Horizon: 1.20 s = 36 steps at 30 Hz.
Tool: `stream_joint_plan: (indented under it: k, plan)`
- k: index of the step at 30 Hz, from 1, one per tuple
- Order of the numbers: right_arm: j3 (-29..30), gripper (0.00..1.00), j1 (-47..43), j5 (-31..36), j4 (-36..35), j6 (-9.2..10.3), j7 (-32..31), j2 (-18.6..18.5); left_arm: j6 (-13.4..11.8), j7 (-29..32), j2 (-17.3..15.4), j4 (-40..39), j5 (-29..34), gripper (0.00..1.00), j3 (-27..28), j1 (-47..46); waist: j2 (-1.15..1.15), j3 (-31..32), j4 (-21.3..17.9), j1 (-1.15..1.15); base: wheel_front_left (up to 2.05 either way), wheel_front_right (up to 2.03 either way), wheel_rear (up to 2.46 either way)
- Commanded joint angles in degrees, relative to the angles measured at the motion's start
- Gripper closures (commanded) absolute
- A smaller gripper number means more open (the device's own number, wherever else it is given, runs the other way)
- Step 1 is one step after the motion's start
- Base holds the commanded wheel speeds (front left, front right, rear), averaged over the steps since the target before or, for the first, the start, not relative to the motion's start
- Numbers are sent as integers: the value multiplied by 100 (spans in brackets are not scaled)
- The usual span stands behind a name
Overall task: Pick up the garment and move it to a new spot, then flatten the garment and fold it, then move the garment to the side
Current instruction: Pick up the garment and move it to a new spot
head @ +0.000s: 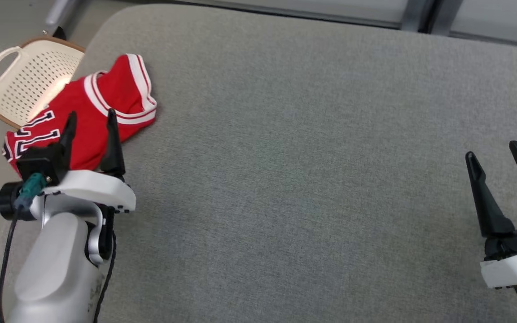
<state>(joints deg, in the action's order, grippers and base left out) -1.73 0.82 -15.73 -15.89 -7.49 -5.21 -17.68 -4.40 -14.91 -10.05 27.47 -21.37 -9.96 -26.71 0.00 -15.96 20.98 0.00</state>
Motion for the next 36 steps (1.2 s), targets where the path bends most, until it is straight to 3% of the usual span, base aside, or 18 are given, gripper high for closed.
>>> stream_joint_plan:
  k: [1,9,17,18,19,23,27,36]
  plan:
    - [28,0,118,-42,-38,0,19,-73,55,-22,-40,223,-35,0,60,-275,0,-674,-452,0,0,0,0]
    - [200,0,439,-144,-107,0,120,-297,387,44,-98,1899,-174,0,116,-1526,0,-1430,-751,0,0,0,0]
    - [165,0,631,-240,12,0,247,-350,577,522,-156,3483,-305,0,87,-2288,0,-1620,-891,0,0,0,0]
    - [169,0,639,-250,38,0,251,-347,606,533,-168,3597,-311,70,76,-2316,0,-1613,-907,0,0,0,0]
    - [172,0,639,-244,68,0,281,-342,630,479,-186,3672,-336,100,96,-2352,0,-1592,-922,0,0,0,0]
    - [245,0,594,-202,175,0,354,-281,677,115,-218,3634,-449,100,249,-2431,0,-1434,-909,0,0,0,0]
    - [265,0,559,-197,275,0,435,-196,536,-18,-264,3252,-365,100,326,-2270,0,-1168,-891,0,0,0,0]
    - [133,0,391,-161,537,0,540,37,59,-30,-212,455,313,100,467,-765,0,-306,-1014,0,0,0,0]
